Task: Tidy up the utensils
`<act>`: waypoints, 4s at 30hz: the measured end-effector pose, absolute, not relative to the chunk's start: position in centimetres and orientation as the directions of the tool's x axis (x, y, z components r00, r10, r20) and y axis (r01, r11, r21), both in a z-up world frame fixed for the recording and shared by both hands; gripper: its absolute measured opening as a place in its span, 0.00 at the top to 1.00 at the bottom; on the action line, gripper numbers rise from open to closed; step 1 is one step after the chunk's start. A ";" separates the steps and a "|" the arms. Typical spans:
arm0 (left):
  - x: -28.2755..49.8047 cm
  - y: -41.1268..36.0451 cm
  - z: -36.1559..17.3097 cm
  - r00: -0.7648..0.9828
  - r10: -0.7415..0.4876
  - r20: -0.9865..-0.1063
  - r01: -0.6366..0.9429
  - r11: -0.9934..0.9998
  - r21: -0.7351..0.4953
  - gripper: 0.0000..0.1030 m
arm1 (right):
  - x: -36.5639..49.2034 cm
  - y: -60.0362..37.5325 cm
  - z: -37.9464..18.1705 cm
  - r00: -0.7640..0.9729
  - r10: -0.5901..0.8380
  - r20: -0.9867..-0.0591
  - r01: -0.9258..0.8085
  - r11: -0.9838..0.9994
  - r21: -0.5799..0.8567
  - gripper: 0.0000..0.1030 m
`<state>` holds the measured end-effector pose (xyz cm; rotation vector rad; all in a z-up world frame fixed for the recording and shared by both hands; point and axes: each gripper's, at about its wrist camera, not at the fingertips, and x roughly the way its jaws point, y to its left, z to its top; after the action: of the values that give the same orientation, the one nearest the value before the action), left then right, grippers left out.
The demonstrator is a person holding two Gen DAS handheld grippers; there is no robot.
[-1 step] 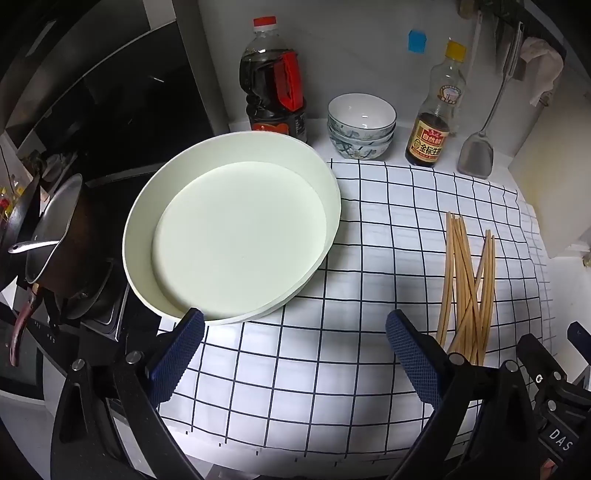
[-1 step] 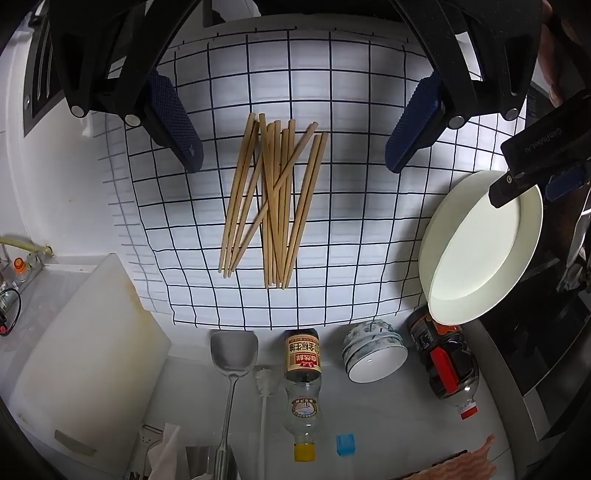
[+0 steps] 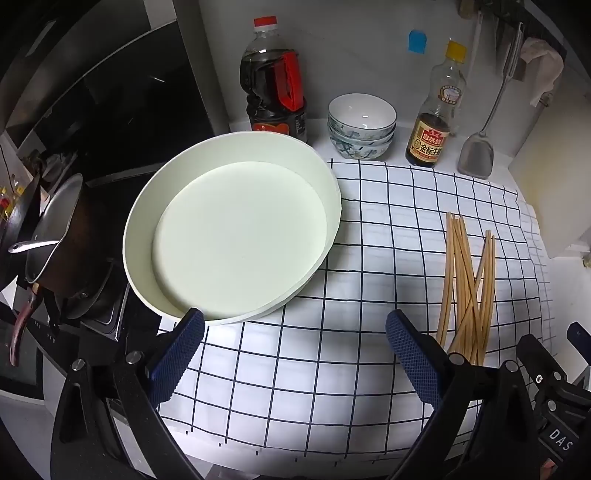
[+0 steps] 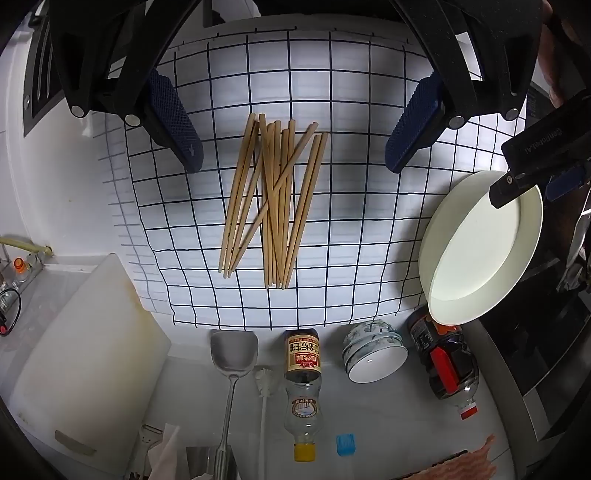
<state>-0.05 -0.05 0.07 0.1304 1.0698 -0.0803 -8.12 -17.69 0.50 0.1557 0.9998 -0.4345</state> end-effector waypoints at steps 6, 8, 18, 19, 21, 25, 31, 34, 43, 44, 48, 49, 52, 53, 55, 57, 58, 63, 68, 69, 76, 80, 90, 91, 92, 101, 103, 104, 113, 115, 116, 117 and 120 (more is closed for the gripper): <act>0.3 0.6 -0.1 0.461 -0.020 -0.887 0.134 0.990 0.047 0.06 | -8.3 -17.9 0.3 0.468 -0.279 -0.839 0.422 0.904 -0.065 0.08; 0.4 1.0 -0.2 0.455 -0.019 -0.890 0.131 0.990 0.045 0.06 | -8.3 -17.8 0.3 0.468 -0.279 -0.838 0.423 0.904 -0.065 0.08; -0.3 0.0 -0.1 0.466 -0.010 -0.885 0.138 0.989 0.062 0.06 | -8.5 -17.8 0.8 0.476 -0.272 -0.836 0.421 0.906 -0.055 0.08; -0.3 0.0 -0.1 0.466 -0.009 -0.885 0.136 0.989 0.062 0.06 | -8.5 -17.7 0.8 0.475 -0.271 -0.837 0.421 0.906 -0.054 0.08; -0.4 0.0 -0.1 0.466 -0.009 -0.885 0.134 0.989 0.060 0.06 | -8.5 -17.8 0.7 0.476 -0.270 -0.837 0.421 0.905 -0.052 0.08; -0.3 0.1 0.0 0.465 -0.013 -0.885 0.138 0.989 0.058 0.06 | -8.5 -17.7 0.7 0.476 -0.271 -0.837 0.421 0.905 -0.053 0.08; -0.3 0.2 0.0 0.467 -0.014 -0.884 0.137 0.989 0.056 0.06 | -8.5 -17.7 0.7 0.476 -0.269 -0.837 0.422 0.905 -0.051 0.08; -0.4 0.2 0.0 0.468 -0.014 -0.884 0.137 0.989 0.057 0.06 | -8.5 -17.7 0.6 0.475 -0.268 -0.838 0.422 0.905 -0.050 0.08; -0.4 0.3 0.0 0.468 -0.014 -0.884 0.136 0.989 0.057 0.06 | -8.6 -17.7 0.6 0.478 -0.261 -0.839 0.420 0.907 -0.043 0.08; -0.4 0.3 0.0 0.468 -0.013 -0.883 0.137 0.989 0.057 0.06 | -8.6 -17.7 0.6 0.478 -0.261 -0.839 0.419 0.907 -0.043 0.08; -0.4 0.3 0.0 0.468 -0.015 -0.884 0.137 0.989 0.056 0.06 | -8.6 -17.7 0.6 0.478 -0.262 -0.839 0.420 0.906 -0.043 0.08; -0.4 0.3 0.0 0.468 -0.014 -0.884 0.137 0.989 0.056 0.06 | -8.6 -17.7 0.6 0.477 -0.261 -0.839 0.421 0.906 -0.043 0.08; -0.4 0.3 0.0 0.468 -0.014 -0.884 0.137 0.989 0.057 0.06 | -8.7 -17.7 0.6 0.478 -0.261 -0.839 0.419 0.907 -0.043 0.08; -0.4 0.3 0.0 0.467 -0.014 -0.884 0.137 0.989 0.057 0.06 | -8.7 -17.7 0.6 0.478 -0.260 -0.839 0.420 0.907 -0.043 0.08; -0.4 0.3 0.0 0.468 -0.014 -0.884 0.137 0.989 0.057 0.06 | -8.7 -17.7 0.6 0.478 -0.260 -0.839 0.420 0.907 -0.042 0.08; -0.4 0.3 0.0 0.469 -0.014 -0.883 0.136 0.989 0.057 0.06 | -8.7 -17.7 0.5 0.478 -0.260 -0.839 0.420 0.907 -0.042 0.08; -0.4 0.2 0.0 0.469 -0.014 -0.883 0.137 0.989 0.057 0.06 | -8.7 -17.7 0.5 0.478 -0.260 -0.839 0.420 0.907 -0.042 0.08; -0.4 0.2 0.0 0.468 -0.014 -0.883 0.137 0.989 0.057 0.06 | -8.7 -17.7 0.5 0.478 -0.260 -0.839 0.420 0.907 -0.041 0.08; -0.5 0.2 0.0 0.468 -0.014 -0.883 0.137 0.989 0.057 0.06 | -8.7 -17.7 0.6 0.478 -0.260 -0.839 0.420 0.907 -0.041 0.08; -0.5 0.2 0.0 0.469 -0.014 -0.883 0.137 0.989 0.057 0.06 | -8.7 -17.8 0.6 0.478 -0.260 -0.839 0.420 0.907 -0.041 0.08; -0.4 0.2 0.0 0.469 -0.014 -0.883 0.137 0.989 0.057 0.06 | -8.7 -17.7 0.5 0.478 -0.259 -0.839 0.420 0.907 -0.040 0.08; -0.4 0.2 0.0 0.469 -0.014 -0.883 0.137 0.989 0.057 0.06 | -8.8 -17.7 0.5 0.478 -0.258 -0.839 0.420 0.907 -0.040 0.08; -0.4 0.2 0.0 0.468 -0.013 -0.884 0.137 0.989 0.058 0.06 | -8.8 -17.8 0.5 0.478 -0.258 -0.840 0.419 0.907 -0.039 0.08; -0.4 0.2 0.0 0.467 -0.014 -0.884 0.137 0.989 0.057 0.06 | -8.8 -17.8 0.6 0.478 -0.258 -0.840 0.420 0.907 -0.039 0.08; -0.5 0.2 0.0 0.467 -0.014 -0.884 0.138 0.989 0.057 0.06 | -8.9 -17.8 0.5 0.478 -0.258 -0.840 0.421 0.906 -0.039 0.08; -1.2 -1.8 -0.8 0.464 -0.053 -0.884 0.201 0.979 0.047 0.06 | -10.6 -20.1 0.3 0.495 -0.245 -0.834 0.466 0.884 0.016 0.08; -1.3 -3.0 -1.3 0.462 -0.069 -0.884 0.231 0.972 0.045 0.06 | -11.1 -21.2 0.2 0.494 -0.253 -0.832 0.478 0.878 0.017 0.08; -1.4 -3.6 -1.5 0.459 -0.079 -0.885 0.248 0.968 0.042 0.06 | -11.4 -21.7 0.0 0.493 -0.258 -0.831 0.483 0.876 0.014 0.08; -0.4 -8.7 -5.2 0.422 -0.133 -0.897 0.347 0.938 0.024 0.06 | -13.2 -26.9 -3.3 0.523 -0.257 -0.812 0.494 0.868 0.044 0.08; 0.1 -9.6 -6.5 0.433 -0.131 -0.892 0.345 0.938 0.029 0.06 | -13.5 -27.9 -4.7 0.525 -0.250 -0.814 0.500 0.864 0.057 0.08; 0.4 -9.9 -7.0 0.440 -0.138 -0.887 0.346 0.938 0.026 0.06 | -13.5 -28.3 -5.3 0.525 -0.245 -0.815 0.503 0.862 0.064 0.08; 0.6 -10.1 -7.5 0.445 -0.143 -0.884 0.347 0.938 0.023 0.06 | -13.5 -28.8 -6.0 0.525 -0.242 -0.816 0.508 0.859 0.072 0.08; 1.4 -11.0 -9.0 0.450 -0.152 -0.880 0.352 0.936 0.018 0.06 | -13.0 -29.9 -8.1 0.520 -0.239 -0.820 0.517 0.852 0.079 0.08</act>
<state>1.41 -11.05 -9.00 0.2100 1.0610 -0.3145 -13.00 -29.86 -8.06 0.3340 0.9196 -0.4633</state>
